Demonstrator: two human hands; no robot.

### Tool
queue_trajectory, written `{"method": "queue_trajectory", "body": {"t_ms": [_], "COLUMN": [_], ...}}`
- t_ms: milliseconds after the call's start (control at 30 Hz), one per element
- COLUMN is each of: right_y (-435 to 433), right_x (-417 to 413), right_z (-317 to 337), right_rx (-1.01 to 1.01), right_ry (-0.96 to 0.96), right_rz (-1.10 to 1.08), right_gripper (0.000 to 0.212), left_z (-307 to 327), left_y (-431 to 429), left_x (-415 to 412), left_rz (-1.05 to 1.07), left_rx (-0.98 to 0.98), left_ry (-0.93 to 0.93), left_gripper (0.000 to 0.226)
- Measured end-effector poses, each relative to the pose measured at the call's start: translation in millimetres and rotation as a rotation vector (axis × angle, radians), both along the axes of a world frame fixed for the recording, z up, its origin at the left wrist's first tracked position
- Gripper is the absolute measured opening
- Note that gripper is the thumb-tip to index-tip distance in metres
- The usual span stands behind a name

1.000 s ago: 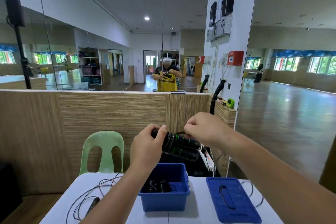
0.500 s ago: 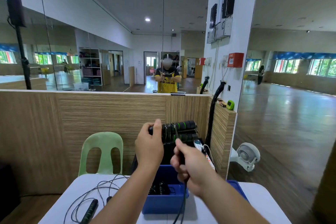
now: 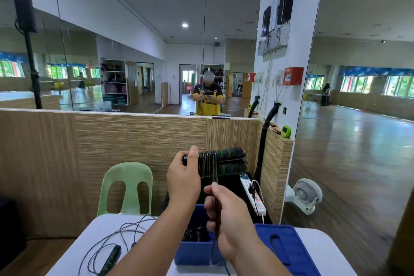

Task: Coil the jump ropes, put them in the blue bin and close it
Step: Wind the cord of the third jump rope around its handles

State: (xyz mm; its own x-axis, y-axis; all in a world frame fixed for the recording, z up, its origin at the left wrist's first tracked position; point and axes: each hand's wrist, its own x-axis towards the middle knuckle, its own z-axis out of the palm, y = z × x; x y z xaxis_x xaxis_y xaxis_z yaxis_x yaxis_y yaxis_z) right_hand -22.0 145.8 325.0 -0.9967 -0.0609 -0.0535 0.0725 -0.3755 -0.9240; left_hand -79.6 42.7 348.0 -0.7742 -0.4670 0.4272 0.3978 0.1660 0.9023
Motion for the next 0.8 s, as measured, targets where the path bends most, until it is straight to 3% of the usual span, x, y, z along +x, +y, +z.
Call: {"method": "queue_trajectory", "body": {"t_ms": [300, 433, 500, 600, 700, 800], "right_y": [18.4, 29.5, 39.4, 58.1, 73.3, 86.2], "right_x": [-5.8, -17.4, -27.8, -49.3, -63.1, -74.5], "right_z": [-8.6, -14.3, -14.4, -4.8, 17.4, 44.8], "right_rx": [0.237, 0.185, 0.12, 0.137, 0.305, 0.469], "right_ry": [0.289, 0.248, 0.2, 0.283, 0.35, 0.31], "right_rz": [0.092, 0.182, 0.238, 0.354, 0.436, 0.397], "right_gripper": [0.033, 0.047, 0.041, 0.018, 0.009, 0.017], "left_z": [10.3, 17.0, 20.1, 20.8, 24.5, 27.2], "left_y": [2.7, 4.7, 3.8, 0.4, -5.8, -14.9], "left_x": [12.6, 22.0, 26.7, 29.9, 30.8, 30.3], "left_rz": [-0.186, -0.257, -0.332, -0.393, -0.449, -0.478], "left_rx": [0.243, 0.292, 0.294, 0.261, 0.296, 0.193], "left_ry": [-0.126, -0.192, -0.205, -0.232, -0.279, -0.261], "left_gripper": [0.047, 0.047, 0.043, 0.039, 0.038, 0.037]}}
